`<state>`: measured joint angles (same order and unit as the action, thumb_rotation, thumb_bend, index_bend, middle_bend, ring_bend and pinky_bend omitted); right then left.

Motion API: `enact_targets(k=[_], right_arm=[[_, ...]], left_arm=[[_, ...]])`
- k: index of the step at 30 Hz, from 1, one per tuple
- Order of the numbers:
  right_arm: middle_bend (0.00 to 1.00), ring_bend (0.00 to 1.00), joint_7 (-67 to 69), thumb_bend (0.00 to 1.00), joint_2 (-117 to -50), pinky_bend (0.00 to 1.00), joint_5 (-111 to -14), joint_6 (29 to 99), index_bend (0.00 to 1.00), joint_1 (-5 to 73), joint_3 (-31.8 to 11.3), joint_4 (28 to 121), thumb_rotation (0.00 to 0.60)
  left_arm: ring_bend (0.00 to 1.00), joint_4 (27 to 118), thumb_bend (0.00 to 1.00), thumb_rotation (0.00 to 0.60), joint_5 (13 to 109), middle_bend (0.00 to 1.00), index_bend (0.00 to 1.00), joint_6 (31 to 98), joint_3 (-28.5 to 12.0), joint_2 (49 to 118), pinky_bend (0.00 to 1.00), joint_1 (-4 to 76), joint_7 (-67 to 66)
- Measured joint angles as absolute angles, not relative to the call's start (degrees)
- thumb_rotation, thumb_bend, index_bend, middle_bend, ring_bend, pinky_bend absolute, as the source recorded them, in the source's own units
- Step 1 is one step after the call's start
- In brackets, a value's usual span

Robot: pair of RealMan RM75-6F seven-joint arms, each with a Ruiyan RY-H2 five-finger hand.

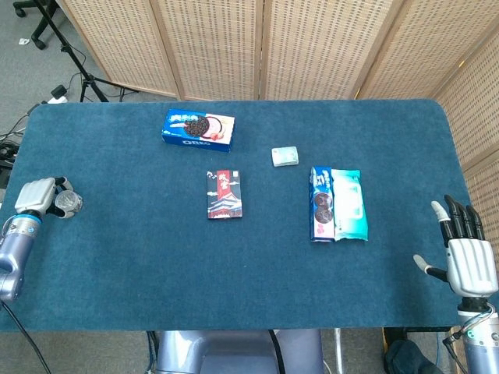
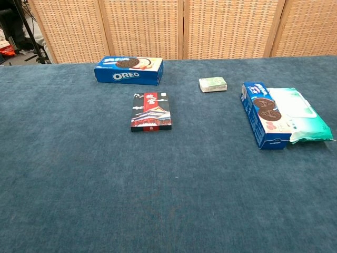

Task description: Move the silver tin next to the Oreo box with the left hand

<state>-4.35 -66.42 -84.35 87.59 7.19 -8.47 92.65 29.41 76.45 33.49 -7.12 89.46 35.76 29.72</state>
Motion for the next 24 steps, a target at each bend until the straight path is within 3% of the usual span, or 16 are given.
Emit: enact_targets(k=[9, 15, 19, 24], right_arm=[[0.0, 0.0, -3.79, 0.0, -66.3, 0.0, -83.34, 86.97, 0.0, 7.35, -8.82, 92.43, 0.6], [0.0, 0.0, -2.63, 0.0, -66.41, 0.0, -82.39, 85.73, 0.0, 8.09, -9.45, 91.33, 0.6], [0.0, 0.0, -2.2, 0.0, -66.7, 0.0, -80.8, 85.25, 0.0, 8.56, -10.47, 89.73, 0.6], [0.0, 0.0, -2.02, 0.0, -67.0, 0.0, -79.78, 85.15, 0.0, 8.82, -11.17, 88.74, 0.6]], left_arm=[[0.49, 33.07, 0.29, 0.6, 77.96, 0.54, 0.65, 41.24, -7.9, 87.83, 0.59, 35.93, 31.02], [0.49, 41.18, 0.3, 0.6, 79.09, 0.54, 0.65, 47.92, -10.15, 85.22, 0.59, 38.13, 29.26], [0.49, 46.47, 0.3, 0.6, 79.65, 0.54, 0.65, 50.43, -13.0, 85.21, 0.59, 42.75, 22.29], [0.49, 50.24, 0.3, 0.6, 75.01, 0.54, 0.65, 47.45, -17.34, 87.12, 0.59, 49.76, 8.61]])
